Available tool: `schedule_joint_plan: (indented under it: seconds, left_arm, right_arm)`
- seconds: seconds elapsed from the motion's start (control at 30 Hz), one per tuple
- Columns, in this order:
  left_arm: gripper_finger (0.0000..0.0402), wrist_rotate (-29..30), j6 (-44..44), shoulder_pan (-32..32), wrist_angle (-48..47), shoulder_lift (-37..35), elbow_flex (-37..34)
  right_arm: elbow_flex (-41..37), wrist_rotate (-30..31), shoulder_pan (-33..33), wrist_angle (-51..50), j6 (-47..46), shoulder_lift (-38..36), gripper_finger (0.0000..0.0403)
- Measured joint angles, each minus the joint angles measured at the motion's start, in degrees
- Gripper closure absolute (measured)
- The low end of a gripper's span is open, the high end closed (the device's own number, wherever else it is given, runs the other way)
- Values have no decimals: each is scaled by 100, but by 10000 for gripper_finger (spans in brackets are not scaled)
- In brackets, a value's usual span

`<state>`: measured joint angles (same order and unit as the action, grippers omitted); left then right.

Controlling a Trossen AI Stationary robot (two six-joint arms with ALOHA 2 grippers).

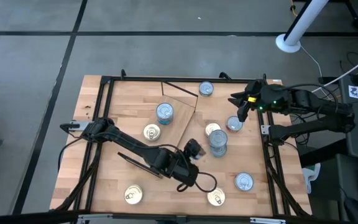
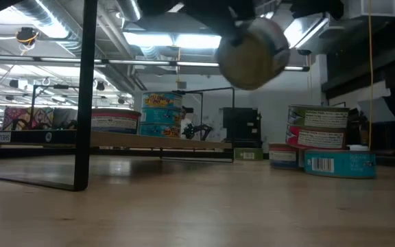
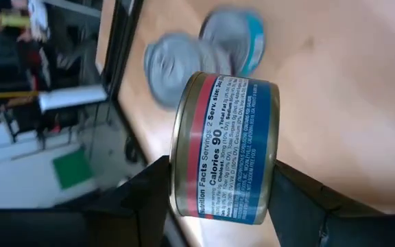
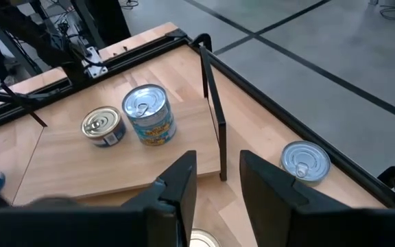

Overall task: Stack canned seafood by type on shelf
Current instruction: Stack the blue tuna can on top of the blue tuna can on the shelf

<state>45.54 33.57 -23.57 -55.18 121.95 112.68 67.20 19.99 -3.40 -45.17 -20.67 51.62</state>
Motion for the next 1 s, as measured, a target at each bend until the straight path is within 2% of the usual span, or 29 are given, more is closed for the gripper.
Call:
schedule_joint_plan:
  seconds: [0.13, 0.67, 0.83, 1.0]
  left_arm:
    - [200, 287, -323, -7, -490, -9, 2]
    - [200, 420, -1356, -4, -1331, -294, 7]
    - [199, 497, -1905, 0, -2153, -448, 7]
    - [199, 500, -2999, 0, -3493, -481, 8]
  right_arm:
    - [0, 2, 0, 0, 0, 0, 290]
    - [0, 9, 2, -2, 0, 0, 290]
    - [0, 2, 7, -2, -2, 0, 290]
    - [0, -1, 4, -2, -2, 0, 290]
